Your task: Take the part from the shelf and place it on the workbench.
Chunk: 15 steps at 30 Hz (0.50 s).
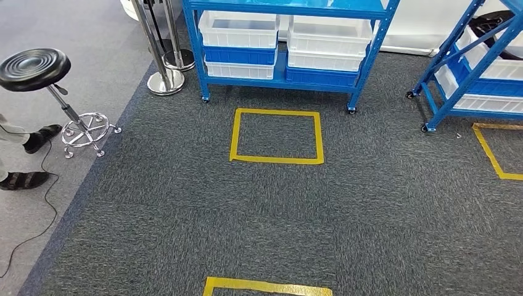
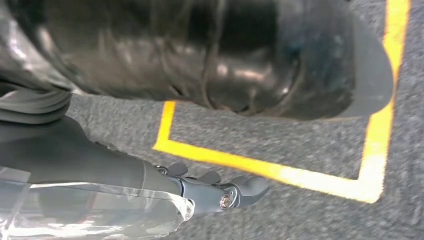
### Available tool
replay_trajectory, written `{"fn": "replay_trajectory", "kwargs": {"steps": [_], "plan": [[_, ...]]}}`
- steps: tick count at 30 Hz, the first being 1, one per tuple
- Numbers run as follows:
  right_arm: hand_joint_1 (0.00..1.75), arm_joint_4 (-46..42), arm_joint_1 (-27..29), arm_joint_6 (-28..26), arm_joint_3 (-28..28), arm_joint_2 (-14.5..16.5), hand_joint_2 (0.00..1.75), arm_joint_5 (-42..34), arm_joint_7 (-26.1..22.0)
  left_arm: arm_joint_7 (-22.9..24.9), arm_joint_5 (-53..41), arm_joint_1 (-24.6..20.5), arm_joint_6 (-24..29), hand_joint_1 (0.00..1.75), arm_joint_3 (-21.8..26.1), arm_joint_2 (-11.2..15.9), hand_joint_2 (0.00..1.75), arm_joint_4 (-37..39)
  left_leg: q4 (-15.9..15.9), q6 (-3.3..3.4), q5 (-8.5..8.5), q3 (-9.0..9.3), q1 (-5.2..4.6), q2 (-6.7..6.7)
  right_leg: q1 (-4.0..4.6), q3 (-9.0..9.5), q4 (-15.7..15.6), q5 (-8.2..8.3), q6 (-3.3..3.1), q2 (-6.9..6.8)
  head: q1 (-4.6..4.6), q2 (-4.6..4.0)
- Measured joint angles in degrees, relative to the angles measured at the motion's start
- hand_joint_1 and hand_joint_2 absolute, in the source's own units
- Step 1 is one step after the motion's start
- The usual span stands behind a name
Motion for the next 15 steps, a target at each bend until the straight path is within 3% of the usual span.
{"fn": "replay_trajectory", "kwargs": {"steps": [2,4,5,6,7,8,10,12,13,14,15], "plan": [[0.00,0.1,0.1,0.4,-0.4,0.0,0.87,0.0,0.5,0.0,-0.1,-0.1,0.0,0.00,0.0,0.0,0.00,0.0,-0.6,-0.83,-1.33,1.35,0.00,0.01,0.33,0.42,-2.2,2.56,-0.84,0.04,0.00,0.00],[0.00,0.1,0.0,0.3,-0.6,0.1,1.75,0.1,1.0,0.0,-0.2,-0.6,0.0,0.00,0.1,0.0,0.00,0.0,-0.1,-1.66,-0.47,1.69,-0.04,0.12,0.43,1.56,-2.6,0.83,-1.87,0.13,0.00,0.00],[0.00,0.1,0.0,0.1,-0.6,0.2,1.75,0.2,1.3,0.1,-0.3,-0.7,0.0,0.00,0.1,0.0,0.00,0.0,2.0,-1.99,0.91,1.06,-0.04,0.20,0.36,2.62,-3.2,0.18,-2.28,0.15,-0.01,0.00],[0.00,0.1,0.1,-0.1,-0.7,0.2,1.75,0.2,1.6,0.1,-0.4,-0.9,0.0,0.00,0.1,0.0,0.00,0.0,5.5,-2.22,2.49,-0.69,-0.02,0.23,0.26,4.00,-3.9,-0.52,-2.62,0.12,-0.04,0.00],[0.00,0.1,0.2,-0.3,-0.8,0.3,1.75,0.3,1.9,0.1,-0.5,-1.0,0.0,0.00,0.1,0.0,0.00,0.0,9.6,-2.35,3.49,-3.13,0.00,0.27,0.14,5.54,-4.7,-1.18,-2.88,0.09,-0.05,0.00],[0.00,0.1,0.2,-0.2,-0.9,0.4,1.75,0.3,2.3,0.1,-0.7,-1.0,0.0,0.00,0.1,0.0,0.00,0.0,13.4,-2.41,3.29,-5.82,0.04,0.31,0.13,7.11,-5.5,-1.92,-3.02,0.10,-0.08,0.00],[0.00,0.1,0.2,0.0,-1.1,0.6,1.75,0.2,2.9,0.3,-0.9,-0.7,0.0,0.00,0.1,0.0,0.00,0.0,17.3,-2.49,-1.20,-10.93,0.07,0.32,0.11,10.55,-6.8,-3.59,-3.14,0.31,-0.07,0.00],[0.00,0.1,0.2,0.2,-1.3,0.8,1.75,0.2,3.4,0.4,-1.0,-0.4,0.0,0.00,0.1,0.0,0.00,0.0,16.2,-2.54,-6.09,-14.53,0.06,0.32,0.12,14.26,-7.8,-5.59,-3.08,0.59,-0.07,0.00],[0.00,0.1,0.3,0.3,-1.4,0.9,1.75,0.2,3.6,0.4,-1.1,-0.2,0.0,0.00,0.1,0.0,0.00,0.0,14.3,-2.41,-6.10,-15.76,0.03,0.32,0.15,16.06,-8.2,-6.67,-2.99,0.66,-0.07,0.00],[0.00,0.1,0.3,0.3,-1.5,1.0,1.75,0.2,3.7,0.4,-1.1,-0.1,0.0,0.00,0.1,0.0,0.00,0.0,11.6,-2.10,-3.27,-16.80,-0.04,0.34,0.19,17.69,-8.5,-7.79,-2.90,0.64,-0.07,0.00],[0.00,0.2,0.4,0.3,-1.6,1.2,1.75,0.2,3.8,0.4,-1.1,0.2,0.0,0.00,0.1,0.0,0.00,0.0,8.6,-1.67,2.30,-17.77,-0.23,0.37,0.26,19.14,-8.6,-8.90,-2.77,0.61,-0.04,0.00]]}}
